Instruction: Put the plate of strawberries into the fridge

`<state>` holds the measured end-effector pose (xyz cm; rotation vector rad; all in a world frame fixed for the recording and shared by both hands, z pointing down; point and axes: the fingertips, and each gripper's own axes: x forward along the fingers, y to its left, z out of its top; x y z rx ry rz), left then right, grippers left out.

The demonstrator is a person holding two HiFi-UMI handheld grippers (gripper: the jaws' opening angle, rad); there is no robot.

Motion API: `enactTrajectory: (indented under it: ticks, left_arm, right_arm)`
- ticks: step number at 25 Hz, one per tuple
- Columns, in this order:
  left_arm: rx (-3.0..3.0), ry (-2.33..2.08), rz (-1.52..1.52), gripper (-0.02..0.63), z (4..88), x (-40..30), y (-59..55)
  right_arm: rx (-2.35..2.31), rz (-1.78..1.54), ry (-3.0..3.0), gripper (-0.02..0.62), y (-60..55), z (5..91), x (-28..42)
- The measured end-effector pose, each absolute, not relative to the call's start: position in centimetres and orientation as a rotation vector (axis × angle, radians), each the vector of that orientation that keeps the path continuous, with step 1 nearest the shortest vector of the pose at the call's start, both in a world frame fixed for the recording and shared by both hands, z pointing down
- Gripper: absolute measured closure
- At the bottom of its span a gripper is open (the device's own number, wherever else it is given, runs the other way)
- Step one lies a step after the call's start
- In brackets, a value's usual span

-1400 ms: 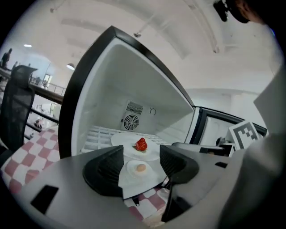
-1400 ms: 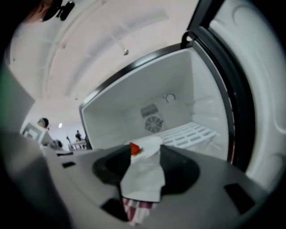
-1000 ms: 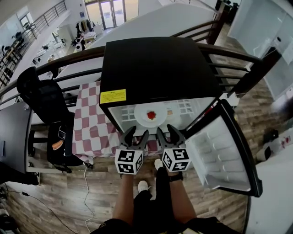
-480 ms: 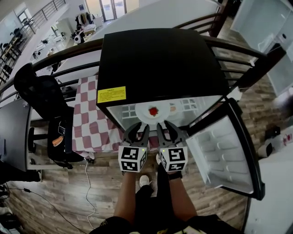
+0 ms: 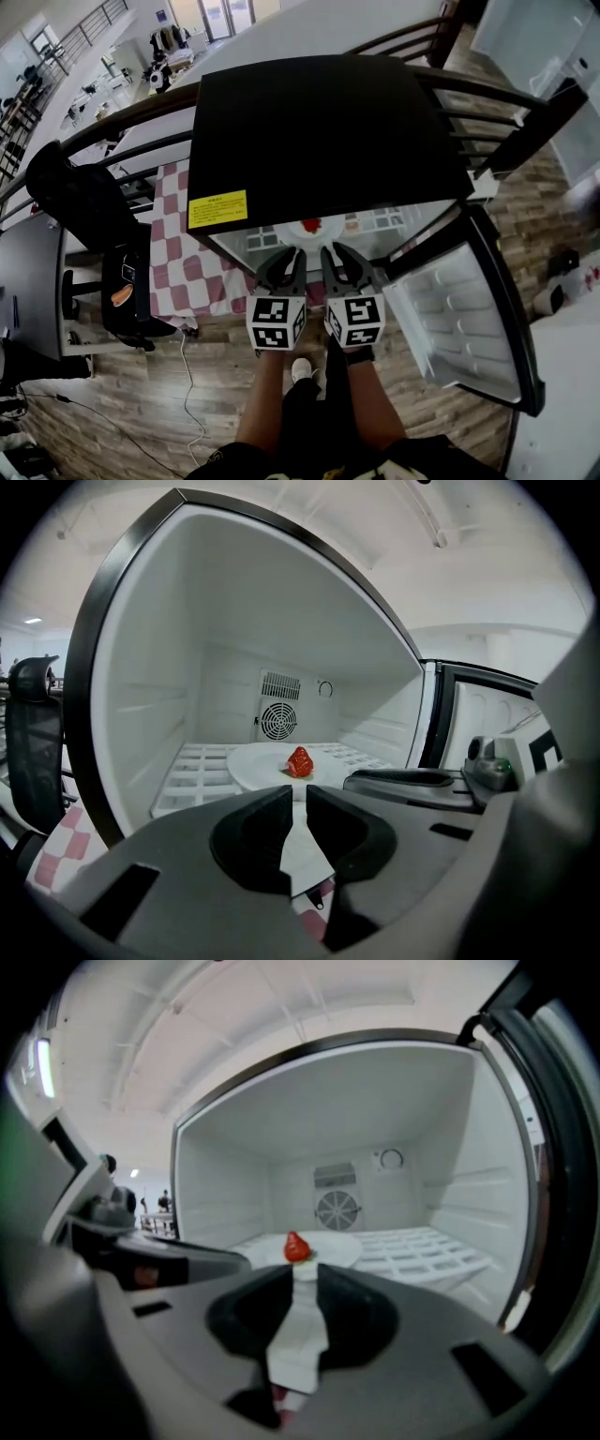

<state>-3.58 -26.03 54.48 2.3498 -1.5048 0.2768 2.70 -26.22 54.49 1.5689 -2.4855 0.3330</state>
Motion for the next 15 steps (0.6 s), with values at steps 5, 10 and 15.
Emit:
enactTrajectory:
  ticks: [5,10,15]
  left_arm:
    - [2.336,-1.517,0.316,0.545,54.3,-3.3,-27.0]
    - [2.306,-1.528,0.345,0.545,54.5,-3.3,-27.9]
    - [2.283,-1.541,0.339,0.545,54.6,-3.4,-28.9]
  right_arm:
    - [1.548,0.321,-2.485,0.508,-27.2,54.3,2.5]
    - [1.523,0.309,-2.465,0.512,-28.1,54.4,2.2]
    - [1.501,0.312,-2.470,0.517,-29.1,54.2,1.9]
